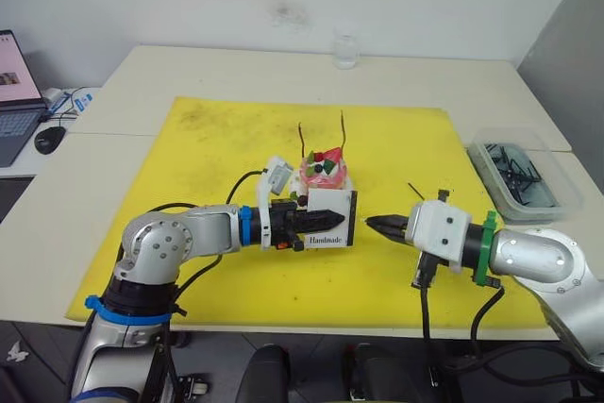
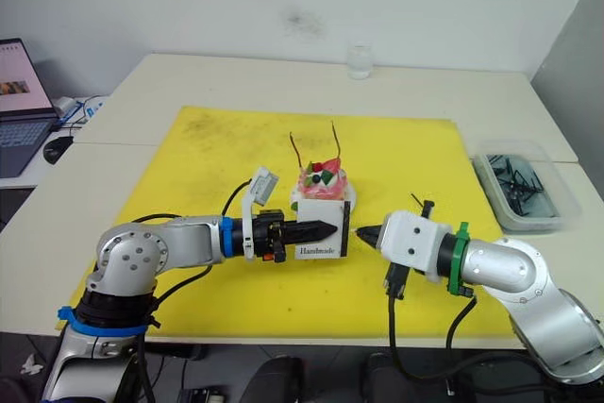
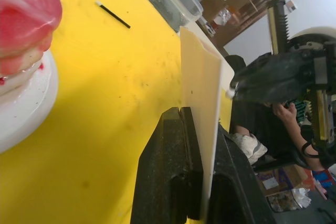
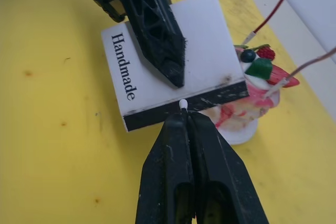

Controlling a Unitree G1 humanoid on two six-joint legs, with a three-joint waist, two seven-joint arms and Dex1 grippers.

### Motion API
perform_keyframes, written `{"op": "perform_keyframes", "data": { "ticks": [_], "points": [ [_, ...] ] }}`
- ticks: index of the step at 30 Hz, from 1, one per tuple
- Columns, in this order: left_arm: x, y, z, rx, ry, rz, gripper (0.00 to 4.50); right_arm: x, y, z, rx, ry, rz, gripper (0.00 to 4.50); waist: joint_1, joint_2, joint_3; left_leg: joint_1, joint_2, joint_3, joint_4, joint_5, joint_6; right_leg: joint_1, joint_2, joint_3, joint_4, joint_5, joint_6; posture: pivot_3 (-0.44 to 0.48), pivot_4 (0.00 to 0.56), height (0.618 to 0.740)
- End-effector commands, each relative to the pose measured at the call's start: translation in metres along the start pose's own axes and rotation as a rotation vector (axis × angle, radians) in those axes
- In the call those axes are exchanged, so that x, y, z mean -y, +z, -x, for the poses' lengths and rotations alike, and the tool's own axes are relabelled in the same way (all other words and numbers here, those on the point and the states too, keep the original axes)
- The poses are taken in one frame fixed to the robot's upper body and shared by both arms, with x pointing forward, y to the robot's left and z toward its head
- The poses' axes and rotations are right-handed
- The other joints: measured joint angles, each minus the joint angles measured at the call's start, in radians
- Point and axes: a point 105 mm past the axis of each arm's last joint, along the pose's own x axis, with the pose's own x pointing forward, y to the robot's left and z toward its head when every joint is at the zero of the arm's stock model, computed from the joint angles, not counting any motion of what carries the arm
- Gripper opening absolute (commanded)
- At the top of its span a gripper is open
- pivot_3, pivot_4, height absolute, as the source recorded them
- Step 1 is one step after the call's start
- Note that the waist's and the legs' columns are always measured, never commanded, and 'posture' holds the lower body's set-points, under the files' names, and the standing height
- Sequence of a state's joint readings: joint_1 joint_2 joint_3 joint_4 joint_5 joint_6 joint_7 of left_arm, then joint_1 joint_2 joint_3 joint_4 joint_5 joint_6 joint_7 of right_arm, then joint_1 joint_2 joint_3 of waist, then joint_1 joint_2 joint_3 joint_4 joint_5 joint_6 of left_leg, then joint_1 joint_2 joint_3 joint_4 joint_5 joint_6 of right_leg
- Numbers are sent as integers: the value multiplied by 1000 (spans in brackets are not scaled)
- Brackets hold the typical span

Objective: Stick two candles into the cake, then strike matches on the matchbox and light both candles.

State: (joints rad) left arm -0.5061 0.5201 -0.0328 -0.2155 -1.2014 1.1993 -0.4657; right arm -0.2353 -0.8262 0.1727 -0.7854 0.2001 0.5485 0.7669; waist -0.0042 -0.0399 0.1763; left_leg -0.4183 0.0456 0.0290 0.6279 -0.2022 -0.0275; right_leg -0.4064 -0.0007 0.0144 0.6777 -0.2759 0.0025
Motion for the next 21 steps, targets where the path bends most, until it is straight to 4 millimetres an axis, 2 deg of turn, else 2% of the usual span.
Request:
{"op": "perform_keyframes", "data": {
  "ticks": [1, 9, 21],
  "points": [
    [7, 3, 1, -5, -37, -23, 0, 1, 6, -3, 4, 27, 94, 23, -1, 0, 0, 0, 0, 0, 0, 0, 0, 0, 0, 0, 0, 0, 0, 0, 150, 740],
    [5, 3, 2, -10, -20, -33, 0, 3, 1, -8, -12, 59, 145, 23, 0, 0, 0, 1, 0, 0, 1, 0, 0, 0, -1, 0, 1, 0, 1, 0, 150, 740],
    [2, 8, 4, 35, 39, -137, 0, 7, 2, -10, -6, 57, 183, 23, 0, 0, 0, 1, 0, 0, 1, 0, 0, 0, -1, 0, 1, 1, 1, 0, 150, 740]
  ]
}}
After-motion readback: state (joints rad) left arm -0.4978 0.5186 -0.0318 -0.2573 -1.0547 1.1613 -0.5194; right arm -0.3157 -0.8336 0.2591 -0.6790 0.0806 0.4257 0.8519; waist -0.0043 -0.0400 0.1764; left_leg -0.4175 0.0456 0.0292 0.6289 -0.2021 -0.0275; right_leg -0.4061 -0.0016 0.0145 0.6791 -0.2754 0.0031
